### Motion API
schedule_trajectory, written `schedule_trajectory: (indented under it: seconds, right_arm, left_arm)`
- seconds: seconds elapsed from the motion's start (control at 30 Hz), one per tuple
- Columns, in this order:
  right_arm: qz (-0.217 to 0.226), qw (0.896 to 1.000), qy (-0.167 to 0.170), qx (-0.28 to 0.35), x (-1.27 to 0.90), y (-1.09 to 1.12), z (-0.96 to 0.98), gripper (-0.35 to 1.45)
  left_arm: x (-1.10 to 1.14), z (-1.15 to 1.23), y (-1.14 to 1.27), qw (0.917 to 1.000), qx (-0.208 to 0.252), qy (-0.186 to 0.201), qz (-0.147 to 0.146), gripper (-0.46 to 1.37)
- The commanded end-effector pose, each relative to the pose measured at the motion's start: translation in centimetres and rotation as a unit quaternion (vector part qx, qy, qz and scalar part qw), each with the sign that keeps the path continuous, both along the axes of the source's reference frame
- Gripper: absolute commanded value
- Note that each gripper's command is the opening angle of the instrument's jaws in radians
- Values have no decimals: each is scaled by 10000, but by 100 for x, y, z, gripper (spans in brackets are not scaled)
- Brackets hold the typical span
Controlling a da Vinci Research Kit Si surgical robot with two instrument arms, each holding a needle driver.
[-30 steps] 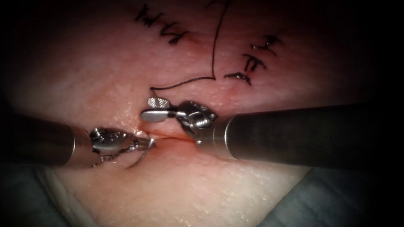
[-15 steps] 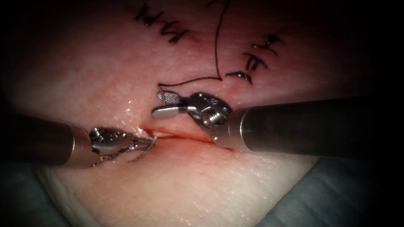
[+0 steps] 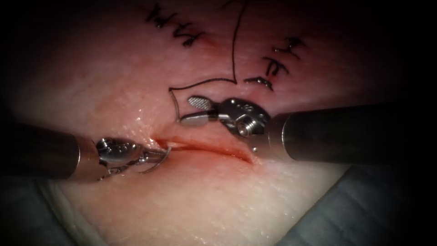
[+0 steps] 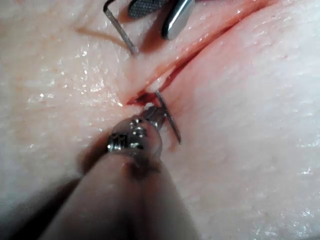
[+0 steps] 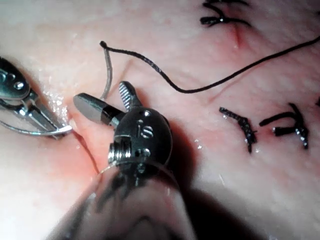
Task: Wound Closure
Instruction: With the left hand pull the needle through the wound
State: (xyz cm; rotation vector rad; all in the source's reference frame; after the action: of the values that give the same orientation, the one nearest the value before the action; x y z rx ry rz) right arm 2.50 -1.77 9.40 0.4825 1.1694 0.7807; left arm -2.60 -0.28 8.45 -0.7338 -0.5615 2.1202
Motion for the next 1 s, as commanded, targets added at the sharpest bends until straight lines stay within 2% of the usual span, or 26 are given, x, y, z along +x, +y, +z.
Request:
schedule_trajectory:
  seconds: [0.03,0.17,0.3,0.43,0.47,0.5,0.67,0.7,0.87,0.93,1.0]
  right_arm:
    - [-55,9999,35,-76,-1,-1,-2,105]
    - [-97,9994,130,-318,-2,-4,-15,106]
    - [-103,9988,245,-414,-3,-6,-26,101]
    - [-135,9984,263,-479,-5,-5,-31,98]
    - [-136,9983,272,-506,-6,-5,-32,97]
    - [-138,9983,273,-505,-6,-4,-31,97]
    - [-109,9980,310,-545,-8,-3,-30,97]
    - [-119,9978,310,-573,-8,-3,-30,97]
    - [-111,9974,378,-607,-10,-3,-31,97]
    - [-113,9974,380,-607,-10,-3,-31,98]
    - [-134,9971,395,-632,-11,-3,-31,97]
  left_arm:
    - [1,0,0,10000,-18,11,-6,9]
    - [3,-2,3,9999,-121,-11,95,20]
    - [7,-7,9,9988,-388,-226,189,26]
    - [12,-13,16,9950,-789,-368,489,33]
    - [13,-14,18,9939,-868,-373,569,27]
    - [14,-15,20,9912,-1029,-414,727,12]
    - [13,-18,25,9762,-1623,-535,1335,-16]
    - [13,-18,26,9756,-1648,-527,1351,-14]
    - [15,-22,30,9613,-1931,-784,1803,13]
    - [15,-23,31,9592,-1960,-826,1860,23]
    - [16,-24,34,9572,-1955,-1010,1880,42]
